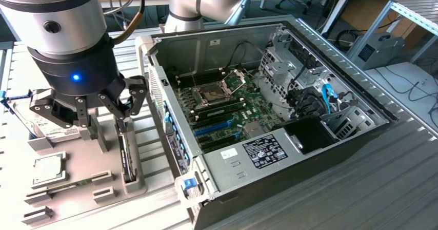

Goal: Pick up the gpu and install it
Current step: 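Pick up the gpu and move the gpu toward the slot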

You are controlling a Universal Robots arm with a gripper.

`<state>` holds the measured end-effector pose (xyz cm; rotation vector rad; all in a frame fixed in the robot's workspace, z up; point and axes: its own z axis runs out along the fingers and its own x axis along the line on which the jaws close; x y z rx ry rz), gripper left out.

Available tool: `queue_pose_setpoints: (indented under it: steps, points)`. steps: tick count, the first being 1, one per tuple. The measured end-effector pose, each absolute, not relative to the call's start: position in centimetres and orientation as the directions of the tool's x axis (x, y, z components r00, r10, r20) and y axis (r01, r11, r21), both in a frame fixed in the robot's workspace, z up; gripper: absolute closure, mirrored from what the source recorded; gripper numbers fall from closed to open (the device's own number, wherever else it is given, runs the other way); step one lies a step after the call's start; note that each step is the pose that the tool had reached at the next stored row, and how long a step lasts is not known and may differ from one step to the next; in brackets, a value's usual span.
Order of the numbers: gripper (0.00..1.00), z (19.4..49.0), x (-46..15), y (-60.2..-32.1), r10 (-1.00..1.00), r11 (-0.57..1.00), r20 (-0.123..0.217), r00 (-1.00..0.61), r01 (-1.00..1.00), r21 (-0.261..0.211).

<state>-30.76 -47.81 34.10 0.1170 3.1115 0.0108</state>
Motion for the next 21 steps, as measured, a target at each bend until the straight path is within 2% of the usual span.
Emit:
queue_pose_setpoints:
  steps: [21]
  points:
    - [0.52, 33.69, -30.76, -47.81, 0.075, 0.997, -0.028, -0.997, 0.075, 0.008]
